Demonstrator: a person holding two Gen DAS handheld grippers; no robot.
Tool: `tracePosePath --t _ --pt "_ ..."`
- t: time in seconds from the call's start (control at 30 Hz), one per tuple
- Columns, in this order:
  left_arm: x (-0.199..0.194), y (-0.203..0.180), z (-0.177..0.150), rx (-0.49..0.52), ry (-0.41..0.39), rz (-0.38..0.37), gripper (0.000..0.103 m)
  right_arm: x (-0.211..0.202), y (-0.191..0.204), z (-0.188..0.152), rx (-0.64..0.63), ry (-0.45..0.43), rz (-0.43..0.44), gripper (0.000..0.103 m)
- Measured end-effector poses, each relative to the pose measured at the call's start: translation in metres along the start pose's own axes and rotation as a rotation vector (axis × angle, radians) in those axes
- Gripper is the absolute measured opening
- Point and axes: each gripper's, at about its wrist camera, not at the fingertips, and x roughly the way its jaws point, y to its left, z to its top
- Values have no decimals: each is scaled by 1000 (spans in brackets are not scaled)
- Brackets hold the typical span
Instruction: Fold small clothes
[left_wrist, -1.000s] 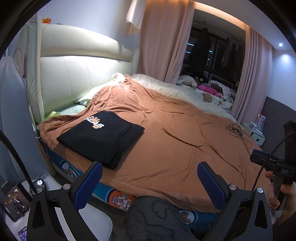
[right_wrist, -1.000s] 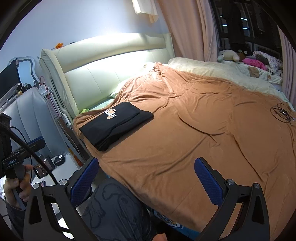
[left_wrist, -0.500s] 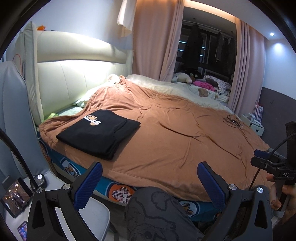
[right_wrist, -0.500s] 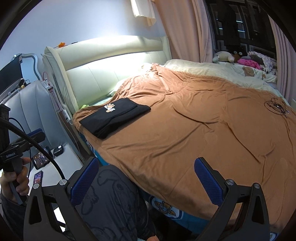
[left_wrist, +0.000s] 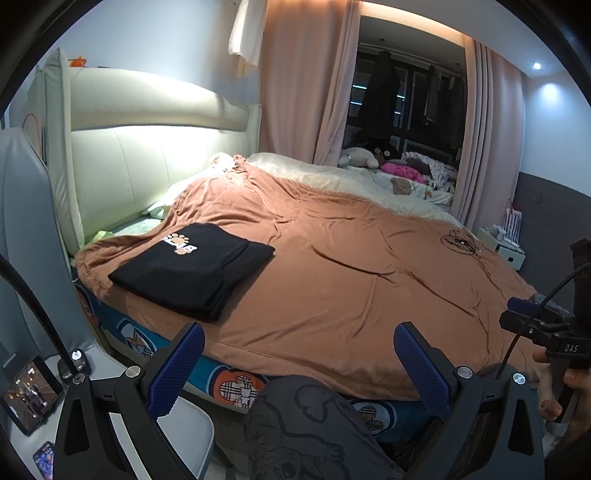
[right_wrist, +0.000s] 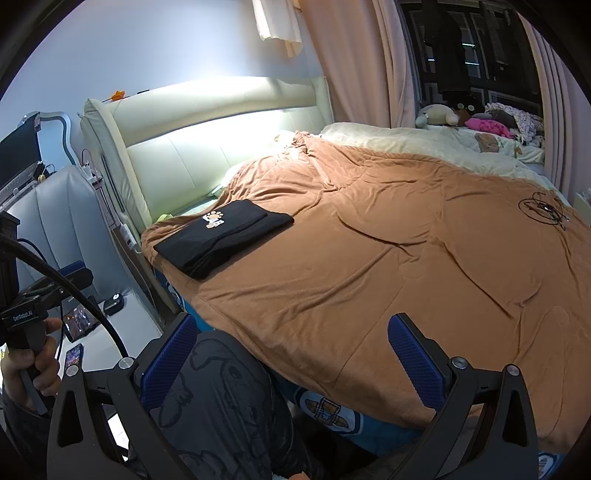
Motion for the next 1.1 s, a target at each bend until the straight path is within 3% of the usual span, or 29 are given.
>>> tracePosePath --t 1.1 --pt "-26 -11 7 21 -56 20 103 -11 -2 -1 13 -14 -9 103"
